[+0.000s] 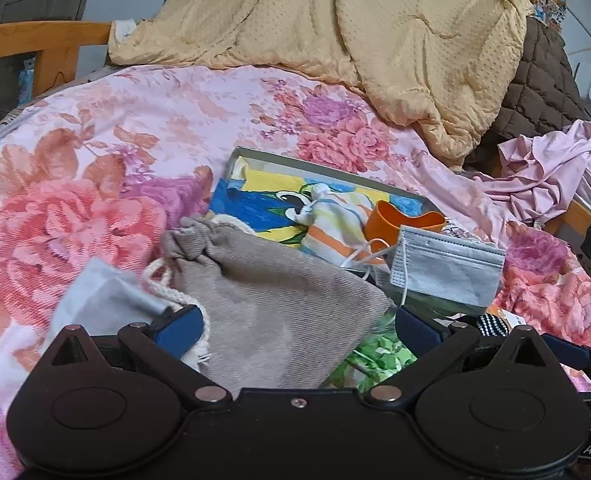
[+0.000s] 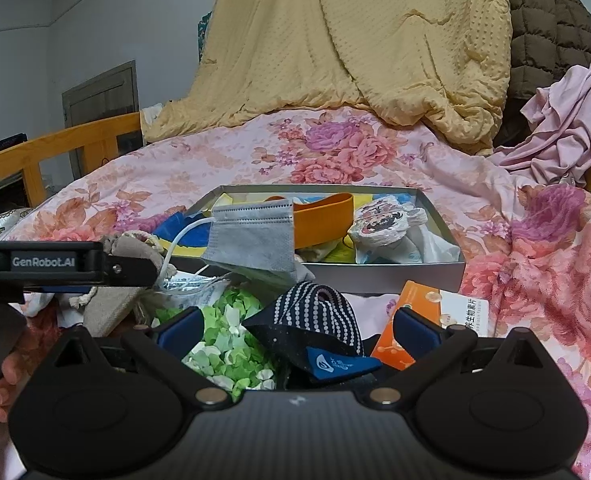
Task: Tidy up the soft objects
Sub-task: 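Move the left tool to the beige pouch while the right tool approaches the black striped sock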
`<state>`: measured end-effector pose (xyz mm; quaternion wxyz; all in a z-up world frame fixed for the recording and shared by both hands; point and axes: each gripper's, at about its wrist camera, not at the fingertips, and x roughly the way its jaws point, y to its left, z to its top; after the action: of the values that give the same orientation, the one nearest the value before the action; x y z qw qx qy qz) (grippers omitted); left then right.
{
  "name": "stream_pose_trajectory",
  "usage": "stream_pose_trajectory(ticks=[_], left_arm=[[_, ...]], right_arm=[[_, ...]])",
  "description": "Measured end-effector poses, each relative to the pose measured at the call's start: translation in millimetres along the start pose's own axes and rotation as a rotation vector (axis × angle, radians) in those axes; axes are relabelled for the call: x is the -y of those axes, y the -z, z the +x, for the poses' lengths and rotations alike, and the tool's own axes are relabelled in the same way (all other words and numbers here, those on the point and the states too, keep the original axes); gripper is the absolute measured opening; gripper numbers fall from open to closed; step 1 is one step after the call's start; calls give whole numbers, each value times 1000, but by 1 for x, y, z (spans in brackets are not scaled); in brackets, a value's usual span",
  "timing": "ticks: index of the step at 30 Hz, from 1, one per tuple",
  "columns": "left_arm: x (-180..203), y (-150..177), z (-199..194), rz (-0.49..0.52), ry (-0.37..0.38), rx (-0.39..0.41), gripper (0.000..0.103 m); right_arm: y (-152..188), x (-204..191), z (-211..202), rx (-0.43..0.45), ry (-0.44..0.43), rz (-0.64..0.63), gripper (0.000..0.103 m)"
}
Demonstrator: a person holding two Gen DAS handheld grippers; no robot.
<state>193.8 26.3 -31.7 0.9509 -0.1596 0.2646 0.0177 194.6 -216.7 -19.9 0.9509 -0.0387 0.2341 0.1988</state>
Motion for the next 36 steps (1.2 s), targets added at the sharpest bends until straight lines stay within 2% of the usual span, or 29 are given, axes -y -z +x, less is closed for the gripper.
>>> stream_pose_trajectory(ticks=[22,36], left_arm=[[12,3,14,33,-2,-5,102],[11,4,15,41,-9,-12,102]], right_arm=[[2,1,7,-13,-31,0,103],[1,6,10,-36,-86,66,100]])
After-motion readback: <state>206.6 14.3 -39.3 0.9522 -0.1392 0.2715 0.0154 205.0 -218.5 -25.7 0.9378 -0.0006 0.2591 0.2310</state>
